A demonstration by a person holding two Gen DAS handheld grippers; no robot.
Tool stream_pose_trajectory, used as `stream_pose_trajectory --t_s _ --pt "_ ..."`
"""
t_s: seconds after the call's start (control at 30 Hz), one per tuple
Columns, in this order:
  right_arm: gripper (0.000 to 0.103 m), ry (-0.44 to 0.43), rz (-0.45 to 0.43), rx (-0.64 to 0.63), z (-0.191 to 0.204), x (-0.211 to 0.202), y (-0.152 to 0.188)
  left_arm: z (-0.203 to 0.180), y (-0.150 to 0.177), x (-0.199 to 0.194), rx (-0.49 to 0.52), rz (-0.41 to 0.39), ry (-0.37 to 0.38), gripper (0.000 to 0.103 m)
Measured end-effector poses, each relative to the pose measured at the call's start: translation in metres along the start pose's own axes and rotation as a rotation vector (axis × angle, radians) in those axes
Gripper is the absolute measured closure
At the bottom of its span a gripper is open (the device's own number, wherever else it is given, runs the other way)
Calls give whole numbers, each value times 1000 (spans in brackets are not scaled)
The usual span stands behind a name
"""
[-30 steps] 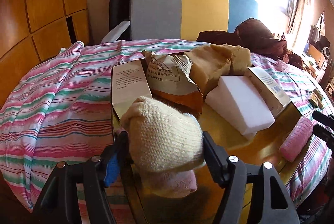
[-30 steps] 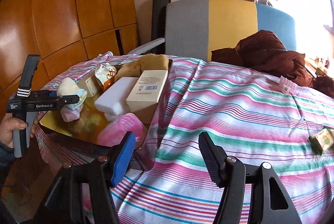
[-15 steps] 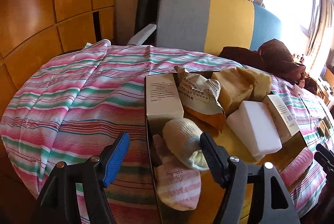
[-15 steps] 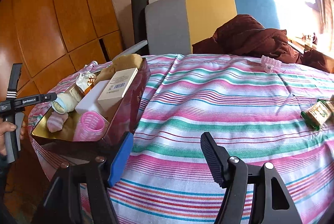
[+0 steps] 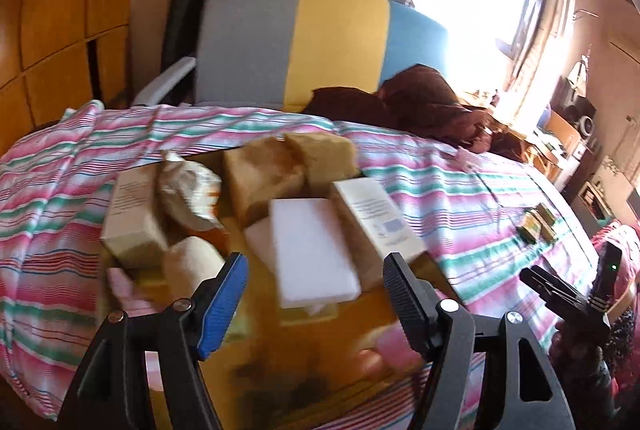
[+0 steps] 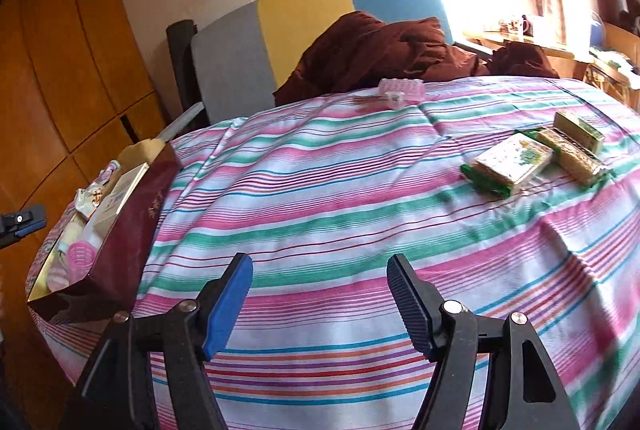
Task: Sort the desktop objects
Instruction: 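Move both open tools from the tray back to the remaining items, then grasp the clear pink hair roller with the left tool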
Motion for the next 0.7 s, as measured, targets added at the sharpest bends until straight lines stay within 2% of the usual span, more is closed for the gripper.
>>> stream_pose_trajectory --t_s 0.17,0.27,0.37,0.5,0.63,0.7 --pt "30 58 -11 63 -33 -5 -2 -76 -6 32 105 65 140 31" --pt "29 70 -16 79 -44 -5 -4 -118 -16 52 148 108 190 30" --pt "29 73 -22 92 -53 -4 -5 -158 -30 74 180 160 228 24" --pt "28 36 -37 112 -58 -3 -4 -210 -52 110 255 194 214 20" --pt "28 -8 -58 135 -63 -2 -2 -259 -68 155 373 182 162 19" --pt "28 -36 -70 147 -65 -3 -1 -276 -75 184 406 205 157 18"
Point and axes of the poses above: each gripper's, at about its wrist camera, not at the fingertips, and x roughly the way its jaws point, z to its left, y to its underside, the point moved 1 cm from there along x, roughly the way its jaws point, and after that the axes turned 5 degrees about -x, right-handed, at the moved point
